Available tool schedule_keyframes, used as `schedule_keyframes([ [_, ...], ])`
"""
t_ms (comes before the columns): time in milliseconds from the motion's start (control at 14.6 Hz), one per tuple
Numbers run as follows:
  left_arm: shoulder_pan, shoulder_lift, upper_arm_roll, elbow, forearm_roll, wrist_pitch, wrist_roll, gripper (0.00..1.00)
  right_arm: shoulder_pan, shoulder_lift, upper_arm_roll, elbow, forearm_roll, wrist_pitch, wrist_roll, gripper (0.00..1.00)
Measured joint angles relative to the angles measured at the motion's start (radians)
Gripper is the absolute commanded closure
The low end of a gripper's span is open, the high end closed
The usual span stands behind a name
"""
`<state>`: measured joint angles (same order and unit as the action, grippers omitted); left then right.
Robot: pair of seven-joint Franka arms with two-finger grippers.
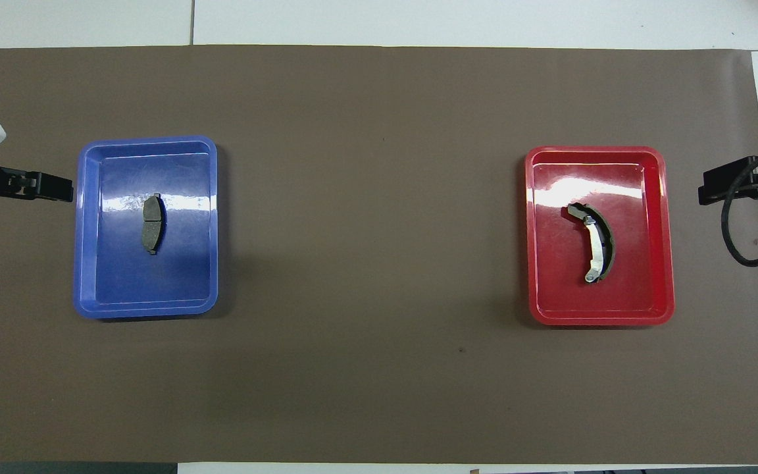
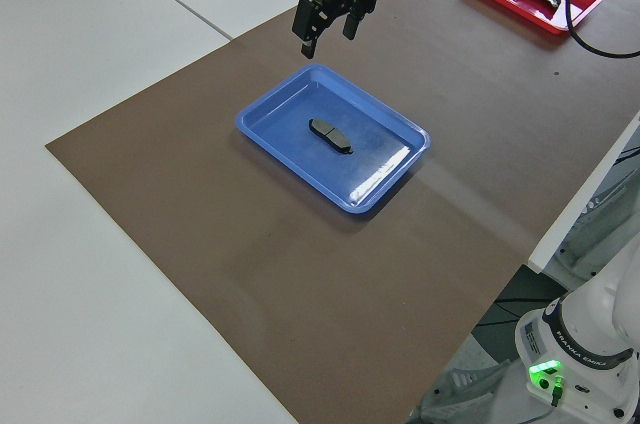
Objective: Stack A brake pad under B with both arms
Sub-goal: 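Grasp the flat pad with the left gripper while the right gripper grasps the curved shoe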
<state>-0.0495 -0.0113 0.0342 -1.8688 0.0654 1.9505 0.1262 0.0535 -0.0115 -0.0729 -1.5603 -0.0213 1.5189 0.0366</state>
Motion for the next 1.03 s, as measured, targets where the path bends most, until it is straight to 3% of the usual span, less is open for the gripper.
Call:
schedule_keyframes([
  [206,-0.008,0.023,0.0,-0.084,0.0,0.123,0.0,0.01,0.0,-0.005,0.0,-0.018,0.0,0.001,0.0,0.0],
  [549,-0.039,0.12,-0.001,-0.138,0.0,0.276,-0.005,0.01,0.0,-0.035,0.0,-0.103,0.0,0.07,0.0,0.0],
  [892,-0.046,0.173,0.0,-0.222,0.0,0.429,-0.007,0.01,0.006,-0.142,0.001,-0.477,0.001,0.42,-0.002,0.0],
  [1029,-0.046,0.178,0.0,-0.251,0.0,0.463,-0.007,0.01,0.018,-0.125,0.002,-0.571,0.001,0.521,-0.024,0.0],
])
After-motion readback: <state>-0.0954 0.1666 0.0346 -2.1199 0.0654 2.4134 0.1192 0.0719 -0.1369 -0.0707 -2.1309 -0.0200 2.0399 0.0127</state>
